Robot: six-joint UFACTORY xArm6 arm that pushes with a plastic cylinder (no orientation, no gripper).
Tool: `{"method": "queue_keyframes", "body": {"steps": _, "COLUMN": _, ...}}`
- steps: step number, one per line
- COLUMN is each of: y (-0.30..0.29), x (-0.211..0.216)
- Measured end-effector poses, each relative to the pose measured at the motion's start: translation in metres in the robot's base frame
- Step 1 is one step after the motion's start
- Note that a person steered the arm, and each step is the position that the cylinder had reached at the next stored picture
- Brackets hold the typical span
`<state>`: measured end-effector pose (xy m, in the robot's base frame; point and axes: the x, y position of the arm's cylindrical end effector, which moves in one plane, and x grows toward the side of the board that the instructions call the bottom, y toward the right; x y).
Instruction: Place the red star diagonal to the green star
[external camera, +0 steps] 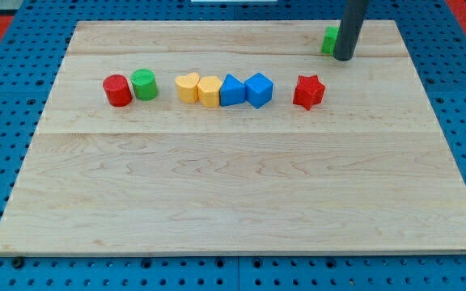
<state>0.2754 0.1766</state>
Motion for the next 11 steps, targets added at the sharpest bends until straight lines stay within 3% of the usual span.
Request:
{"method": "queue_keyframes", "body": {"steps": 1, "y": 0.000, "x": -0.019}}
{"method": "queue_keyframes", "body": {"steps": 2, "y": 0.012, "x": 0.031}}
{"method": "queue_keyframes", "body": {"steps": 3, "y": 0.042, "x": 0.117}}
{"method": "queue_keyframes", "body": {"steps": 4, "y": -0.008, "x": 0.118}}
{"method": "queue_keyframes", "body": {"steps": 6, "y": -0.082, "x": 0.076}}
{"method": "queue_keyframes", "body": {"steps": 7, "y": -0.049, "x": 0.094}}
{"method": "queue_keyframes", "body": {"steps": 9, "y": -0.068, "x": 0.123}}
{"method": "queue_keyframes", "body": {"steps": 10, "y": -0.107, "x": 0.118}}
{"method": "queue_keyframes", "body": {"steps": 11, "y": -0.136, "x": 0.079}}
